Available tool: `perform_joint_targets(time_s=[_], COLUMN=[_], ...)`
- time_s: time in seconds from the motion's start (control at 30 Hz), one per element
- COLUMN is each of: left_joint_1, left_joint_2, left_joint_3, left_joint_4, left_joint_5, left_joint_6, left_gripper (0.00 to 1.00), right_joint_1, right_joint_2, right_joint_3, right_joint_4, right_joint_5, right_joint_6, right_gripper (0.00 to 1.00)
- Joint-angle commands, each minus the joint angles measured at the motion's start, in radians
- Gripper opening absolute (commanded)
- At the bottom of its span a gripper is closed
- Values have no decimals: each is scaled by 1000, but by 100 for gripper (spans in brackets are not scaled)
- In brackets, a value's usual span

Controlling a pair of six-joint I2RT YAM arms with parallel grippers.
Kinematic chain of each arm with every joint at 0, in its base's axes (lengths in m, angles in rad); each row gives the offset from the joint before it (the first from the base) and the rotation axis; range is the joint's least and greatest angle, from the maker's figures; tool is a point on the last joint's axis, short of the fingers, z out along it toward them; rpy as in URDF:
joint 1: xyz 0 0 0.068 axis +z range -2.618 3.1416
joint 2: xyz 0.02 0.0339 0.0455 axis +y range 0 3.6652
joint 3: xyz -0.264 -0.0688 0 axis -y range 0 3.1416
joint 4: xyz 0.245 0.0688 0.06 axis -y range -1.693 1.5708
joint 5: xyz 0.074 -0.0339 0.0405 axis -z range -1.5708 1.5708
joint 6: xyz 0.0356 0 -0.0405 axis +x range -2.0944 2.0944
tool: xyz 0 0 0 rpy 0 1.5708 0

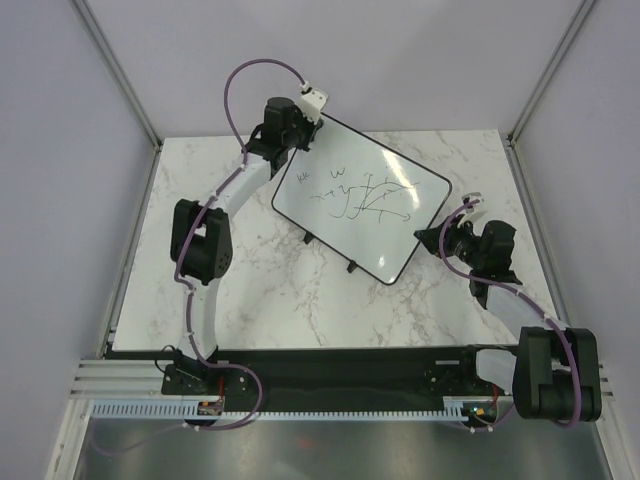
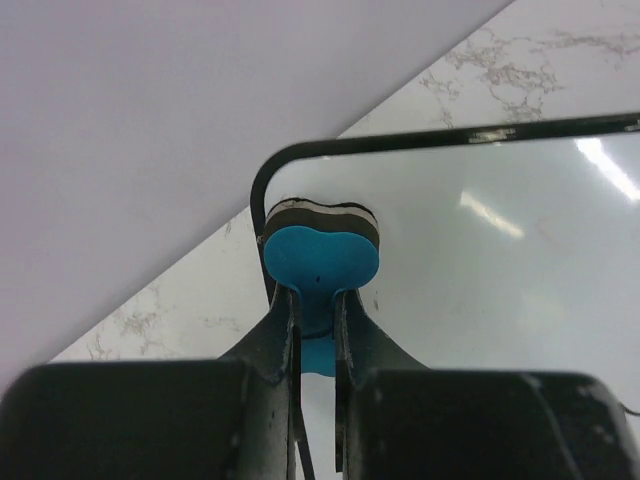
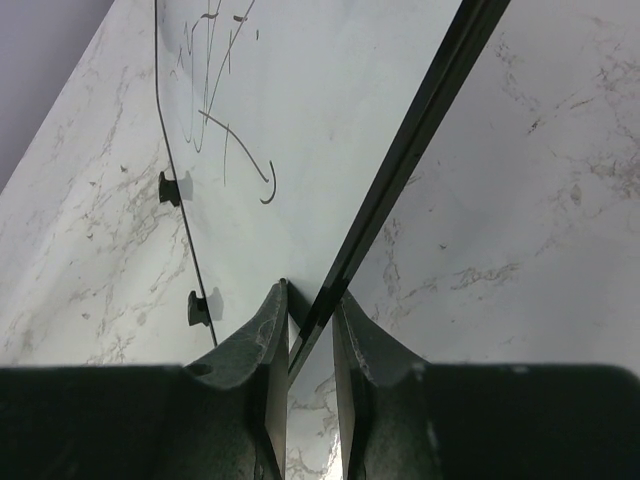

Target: Erase the whiteboard

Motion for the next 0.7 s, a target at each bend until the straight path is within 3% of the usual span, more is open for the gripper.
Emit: perform_joint_targets(time_s=[0.0, 0.27, 0.4, 0.53, 0.67], left_joint_1=[1, 13, -19, -93, -67], left_joint_2=[73, 48, -23, -69, -25], left_joint_3=[113, 18, -133, -235, -146], left_joint_4=[-59, -70, -49, 26, 29], left_joint_5=[25, 59, 152, 102, 1], left_joint_6=[-66, -33, 12, 113, 72], left_gripper=[2, 2, 2, 2, 2], right_joint_1=[11, 13, 16, 16, 19], right_joint_2=[-5, -17, -24, -24, -36], right_joint_3=[3, 1, 0, -2, -7], right_joint_4=[3, 3, 3, 0, -3], right_joint_5=[16, 37, 42, 50, 54], right_joint_6=[-96, -99, -100, -99, -100], right_gripper=[0, 0, 0, 0, 0])
